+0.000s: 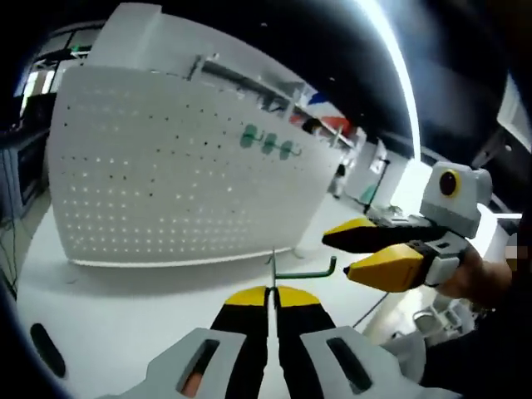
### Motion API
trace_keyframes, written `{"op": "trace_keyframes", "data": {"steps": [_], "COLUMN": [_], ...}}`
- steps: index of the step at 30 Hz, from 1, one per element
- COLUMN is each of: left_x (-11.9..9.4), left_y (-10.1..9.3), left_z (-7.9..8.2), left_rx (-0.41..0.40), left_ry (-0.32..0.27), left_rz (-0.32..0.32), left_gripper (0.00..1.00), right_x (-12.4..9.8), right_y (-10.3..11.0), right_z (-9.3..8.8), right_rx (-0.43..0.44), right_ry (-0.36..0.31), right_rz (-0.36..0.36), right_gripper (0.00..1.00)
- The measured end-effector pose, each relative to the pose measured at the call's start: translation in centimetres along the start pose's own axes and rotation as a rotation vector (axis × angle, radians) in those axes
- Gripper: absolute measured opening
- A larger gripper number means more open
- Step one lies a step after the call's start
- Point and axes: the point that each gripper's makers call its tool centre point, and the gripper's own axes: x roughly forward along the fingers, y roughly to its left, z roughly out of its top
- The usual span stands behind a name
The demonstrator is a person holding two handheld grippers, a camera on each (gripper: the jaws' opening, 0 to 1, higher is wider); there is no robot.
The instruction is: Insert the hook assembly into the mounting plate slot until the hook locks in place.
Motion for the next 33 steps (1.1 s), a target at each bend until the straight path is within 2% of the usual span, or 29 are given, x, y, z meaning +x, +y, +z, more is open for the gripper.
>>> {"op": "trace_keyframes", "data": {"steps": [1,3,5,6,8,11,16,19,21,25,27,33], "left_x": [0.0,-0.1,0.0,0.0,0.1,0.1,-0.2,-0.3,-0.3,-0.3,-0.3,-0.3], "left_y": [-0.1,-0.4,-0.4,-0.4,-1.0,-1.6,-2.1,-2.3,-2.4,-2.5,-2.5,-2.4], "left_z": [0.1,0.3,0.2,0.3,0.5,1.0,1.1,1.5,1.6,1.6,1.6,1.4], "left_rx": [-0.008,-0.015,0.021,0.051,0.048,0.047,0.087,0.097,0.097,0.112,0.118,0.123], "left_ry": [-0.004,-0.013,-0.002,0.004,0.0,-0.017,-0.029,-0.046,-0.05,-0.04,-0.035,-0.013], "left_rz": [-0.004,-0.008,0.008,0.018,0.006,-0.007,-0.014,-0.015,-0.017,-0.018,-0.015,-0.003], "left_gripper": [0.01,0.01,0.01,0.01,0.01,0.01,0.01,0.01,0.01,0.01,0.01,0.01], "right_x": [0.0,0.2,0.4,0.5,0.7,1.0,1.0,1.0,0.9,0.7,0.7,0.7], "right_y": [0.1,-0.1,0.2,0.2,0.3,0.3,-0.1,0.1,0.2,0.2,0.2,-0.2], "right_z": [0.3,0.0,-0.2,-0.2,-0.3,-1.2,-1.0,-0.8,-0.7,-0.6,-0.7,-1.3], "right_rx": [0.043,0.012,-0.004,-0.005,0.003,0.032,0.156,0.289,0.325,0.282,0.29,0.185], "right_ry": [-0.016,-0.003,0.003,0.001,0.001,0.034,0.01,-0.015,-0.03,-0.033,-0.028,0.013], "right_rz": [0.007,-0.015,-0.009,-0.009,-0.01,-0.017,-0.007,0.026,0.033,0.019,0.022,-0.01], "right_gripper": [0.22,0.22,0.21,0.2,0.17,0.16,0.15,0.13,0.11,0.05,0.05,0.01]}}
